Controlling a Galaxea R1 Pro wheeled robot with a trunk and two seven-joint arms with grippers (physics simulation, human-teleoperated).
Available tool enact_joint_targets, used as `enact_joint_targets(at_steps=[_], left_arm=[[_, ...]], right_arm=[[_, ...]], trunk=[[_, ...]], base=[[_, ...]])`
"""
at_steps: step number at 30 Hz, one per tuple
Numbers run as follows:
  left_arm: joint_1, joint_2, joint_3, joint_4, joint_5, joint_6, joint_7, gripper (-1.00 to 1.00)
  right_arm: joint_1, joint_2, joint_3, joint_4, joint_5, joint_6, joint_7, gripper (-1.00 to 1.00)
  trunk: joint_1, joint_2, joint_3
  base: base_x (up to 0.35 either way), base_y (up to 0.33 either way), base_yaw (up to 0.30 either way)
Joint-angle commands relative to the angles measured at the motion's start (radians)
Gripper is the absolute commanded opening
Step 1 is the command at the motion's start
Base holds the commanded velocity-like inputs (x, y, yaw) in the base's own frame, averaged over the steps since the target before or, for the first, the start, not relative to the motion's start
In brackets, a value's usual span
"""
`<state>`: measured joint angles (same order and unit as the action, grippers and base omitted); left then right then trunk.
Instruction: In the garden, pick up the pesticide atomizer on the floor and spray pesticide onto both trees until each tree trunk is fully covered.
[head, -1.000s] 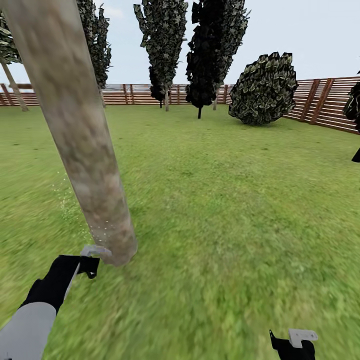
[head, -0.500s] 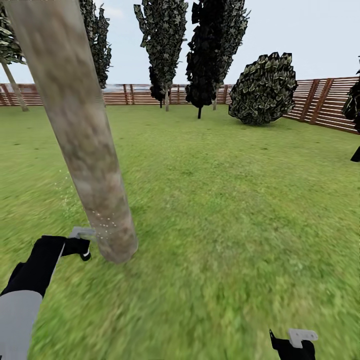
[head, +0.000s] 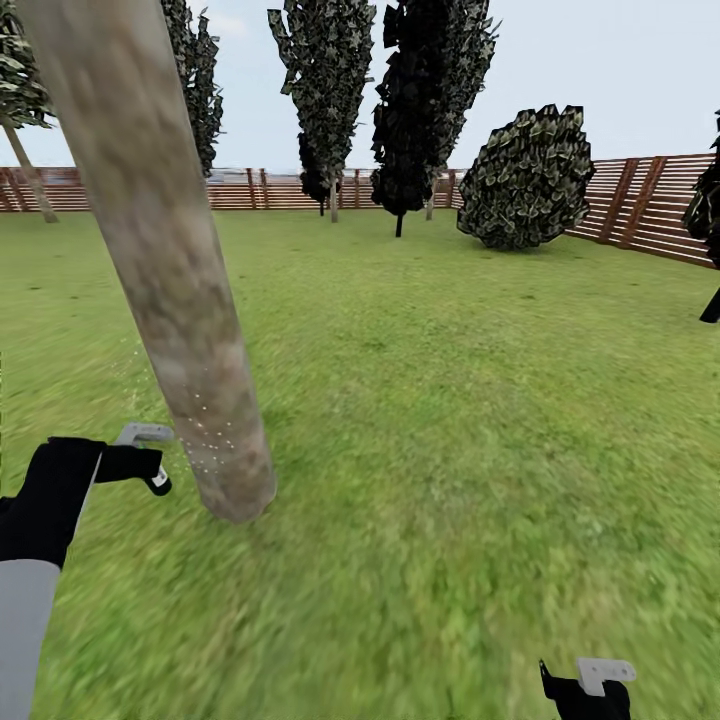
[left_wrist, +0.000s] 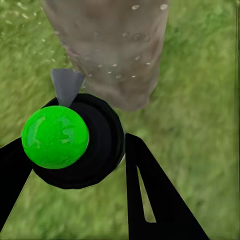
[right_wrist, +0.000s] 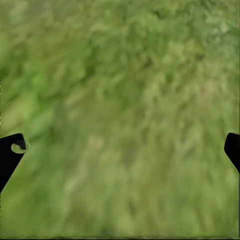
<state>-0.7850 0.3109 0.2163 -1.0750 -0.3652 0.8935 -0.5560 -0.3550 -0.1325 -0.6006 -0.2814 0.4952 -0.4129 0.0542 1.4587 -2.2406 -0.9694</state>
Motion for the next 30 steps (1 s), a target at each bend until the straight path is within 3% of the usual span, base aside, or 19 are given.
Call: enact_joint_targets(at_steps=[1, 4, 6, 7, 9, 13, 15, 17, 19, 30], left_arm=[[0.000, 0.001, 0.002, -0.009, -0.011, 0.005, -0.015, -1.00], [-0.001, -0.007, 0.000, -0.027, -0.010, 0.008, -0.021, -1.00], [-0.002, -0.015, -0.028, -0.058, -0.008, 0.022, -0.030, -1.00], [-0.014, -0.017, -0.053, -0.075, -0.007, 0.061, -0.040, -1.00], [-0.049, -0.014, -0.066, -0.085, -0.006, 0.097, -0.060, -1.00], [-0.100, 0.010, -0.067, -0.080, -0.011, 0.110, -0.092, -1.00], [-0.106, 0.048, -0.066, -0.078, -0.011, 0.112, -0.095, -1.00], [-0.099, 0.071, -0.067, -0.077, -0.011, 0.110, -0.096, -1.00], [-0.091, 0.077, -0.073, -0.077, -0.014, 0.109, -0.096, -1.00], [-0.030, 0.079, -0.072, -0.074, -0.019, 0.107, -0.089, -1.00]], right_arm=[[-0.001, 0.000, -0.008, 0.001, 0.005, -0.004, 0.006, 1.00], [-0.001, 0.000, -0.008, 0.001, 0.005, -0.004, 0.006, 1.00], [-0.001, -0.001, -0.008, 0.001, 0.005, -0.004, 0.006, 1.00], [-0.001, -0.001, -0.008, 0.001, 0.005, -0.004, 0.006, 1.00], [-0.001, -0.001, -0.008, 0.001, 0.005, -0.004, 0.006, 1.00], [-0.001, -0.001, -0.008, 0.001, 0.005, -0.004, 0.006, 1.00], [-0.001, -0.001, -0.008, 0.001, 0.005, -0.004, 0.006, 1.00], [-0.001, -0.001, -0.008, 0.001, 0.005, -0.004, 0.006, 1.00], [-0.001, -0.001, -0.008, 0.001, 0.005, -0.004, 0.006, 1.00], [-0.001, -0.001, -0.008, 0.001, 0.005, -0.004, 0.006, 1.00]], trunk=[[-0.001, 0.000, -0.001], [-0.001, 0.000, -0.001], [-0.001, 0.000, -0.001], [-0.001, 0.000, -0.001], [-0.001, 0.000, -0.001], [-0.001, 0.000, -0.001], [-0.001, 0.000, -0.001], [-0.001, 0.000, -0.001], [-0.001, 0.000, -0.001], [-0.001, 0.000, -0.001]], base=[[-0.106, 0.000, 0.000], [-0.040, 0.000, 0.000], [-0.006, 0.000, 0.000], [-0.002, 0.000, 0.000], [-0.001, 0.000, 0.000], [0.000, 0.000, 0.000], [0.000, 0.000, 0.000], [0.000, 0.000, 0.000], [0.000, 0.000, 0.000], [0.077, -0.044, 0.000]])
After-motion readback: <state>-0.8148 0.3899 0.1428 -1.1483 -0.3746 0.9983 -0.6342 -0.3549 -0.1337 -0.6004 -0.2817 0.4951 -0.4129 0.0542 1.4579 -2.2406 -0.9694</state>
